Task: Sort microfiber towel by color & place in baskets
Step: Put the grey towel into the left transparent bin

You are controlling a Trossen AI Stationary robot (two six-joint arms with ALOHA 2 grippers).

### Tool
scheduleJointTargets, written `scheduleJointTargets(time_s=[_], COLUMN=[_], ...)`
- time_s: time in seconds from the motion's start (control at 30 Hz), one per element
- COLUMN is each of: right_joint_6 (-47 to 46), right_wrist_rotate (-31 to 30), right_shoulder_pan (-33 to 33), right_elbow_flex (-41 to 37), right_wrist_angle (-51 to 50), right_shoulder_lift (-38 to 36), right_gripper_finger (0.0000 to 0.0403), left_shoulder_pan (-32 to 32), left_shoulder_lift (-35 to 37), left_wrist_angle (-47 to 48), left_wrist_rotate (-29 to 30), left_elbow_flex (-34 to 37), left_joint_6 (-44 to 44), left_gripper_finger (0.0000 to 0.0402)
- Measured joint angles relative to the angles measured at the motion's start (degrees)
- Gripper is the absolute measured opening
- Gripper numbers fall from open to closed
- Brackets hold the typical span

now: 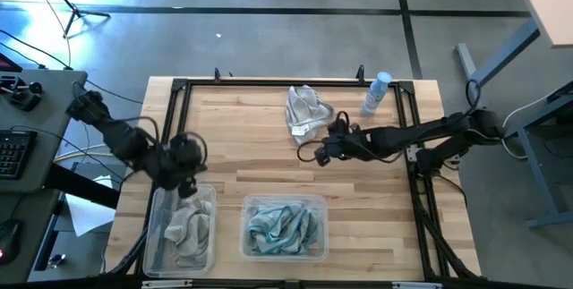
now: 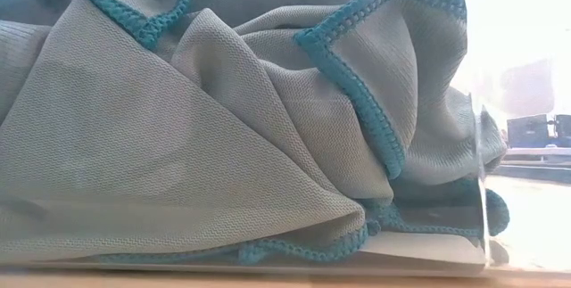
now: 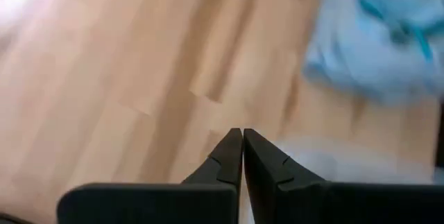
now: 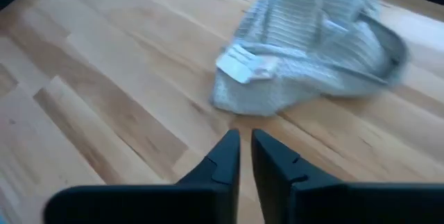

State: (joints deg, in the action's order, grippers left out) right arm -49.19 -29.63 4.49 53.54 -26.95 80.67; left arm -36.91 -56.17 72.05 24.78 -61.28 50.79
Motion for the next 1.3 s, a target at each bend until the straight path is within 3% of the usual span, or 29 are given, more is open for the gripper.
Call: scheduleJointTargets(time_s=[0.27,0.63,0.77,0.9,1.13,1.3], right_joint_6=[15.4,28.5,37.5,45.1,42.1,43.0], right_wrist_rotate=[6.7,21.8,23.2,19.4,21.4,23.8], right_shoulder_pan=[-9.1,-24.7,-25.6,-25.5,-27.9,-30.3], right_elbow_flex=[0.0,0.0,3.2,8.3,19.6,22.6], right_wrist_angle=[11.9,16.4,16.5,14.2,-0.7,-5.8], right_shoulder_lift=[4.9,8.5,11.6,16.7,27.7,34.2], right_gripper_finger=[0.0127,0.0242,0.0257,0.0259,0.026,0.026], left_shoulder_pan=[9.3,15.9,17.2,18.3,19.4,19.4], left_shoulder_lift=[3.4,3.5,3.5,3.5,3.5,3.5], left_wrist_angle=[-0.5,-1.0,-1.7,-2.1,-2.1,-2.2], left_wrist_rotate=[3.0,4.4,4.4,5.8,6.3,7.2], left_elbow_flex=[0.0,0.0,0.0,0.0,0.0,0.0], left_joint_6=[-1.7,-3.8,-3.5,-2.4,0.2,1.1], left_gripper_finger=[0.0001,0.0,0.0,0.0,0.0,0.0])
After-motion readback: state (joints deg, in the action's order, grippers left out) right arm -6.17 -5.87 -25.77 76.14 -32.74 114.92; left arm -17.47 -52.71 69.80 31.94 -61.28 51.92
